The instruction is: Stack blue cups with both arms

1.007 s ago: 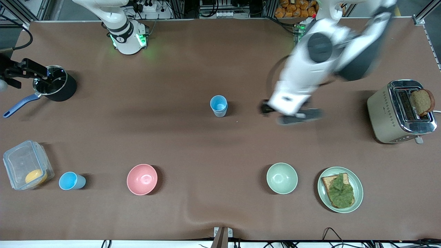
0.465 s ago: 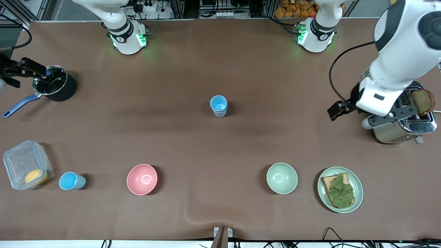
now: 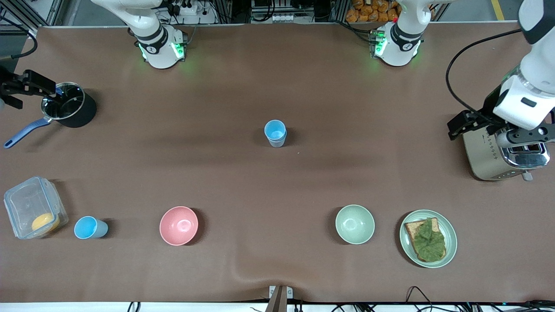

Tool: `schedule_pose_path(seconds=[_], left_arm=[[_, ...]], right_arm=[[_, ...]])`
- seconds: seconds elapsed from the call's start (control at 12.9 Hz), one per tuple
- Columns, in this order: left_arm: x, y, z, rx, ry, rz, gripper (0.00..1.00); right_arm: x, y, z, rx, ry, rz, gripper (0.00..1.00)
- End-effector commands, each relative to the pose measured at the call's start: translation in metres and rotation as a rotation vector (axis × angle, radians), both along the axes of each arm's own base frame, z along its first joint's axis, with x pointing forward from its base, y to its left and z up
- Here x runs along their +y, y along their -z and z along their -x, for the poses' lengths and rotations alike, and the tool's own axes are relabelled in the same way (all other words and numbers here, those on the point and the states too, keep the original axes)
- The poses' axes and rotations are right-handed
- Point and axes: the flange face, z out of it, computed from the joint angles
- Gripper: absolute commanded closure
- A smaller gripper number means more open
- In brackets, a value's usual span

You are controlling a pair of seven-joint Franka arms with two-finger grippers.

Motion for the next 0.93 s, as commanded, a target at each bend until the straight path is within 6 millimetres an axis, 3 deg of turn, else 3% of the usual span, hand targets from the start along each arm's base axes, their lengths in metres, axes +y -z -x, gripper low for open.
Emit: schedule_pose_path(seconds=[0.0, 0.15, 0.39, 0.85], left_arm=[[0.007, -0.015, 0.011, 0.027, 0.026, 0.014, 0.00], [0.013, -0.015, 0.012, 0.044, 0.012, 0.029, 0.00], [0.016, -0.039, 0.015, 0.052, 0.005, 0.035, 0.00], [0.011, -0.037, 0.017, 0.065, 0.016, 0.034, 0.00]], right_arm=[[-0.004, -0.005, 0.000, 0.004, -0.008, 0.012, 0.00], [-0.004, -0.006, 0.000, 0.002, -0.008, 0.012, 0.00], [-0.004, -0.005, -0.001, 0.004, -0.007, 0.012, 0.00], [-0.004, -0.006, 0.001, 0.013, -0.007, 0.011, 0.00]])
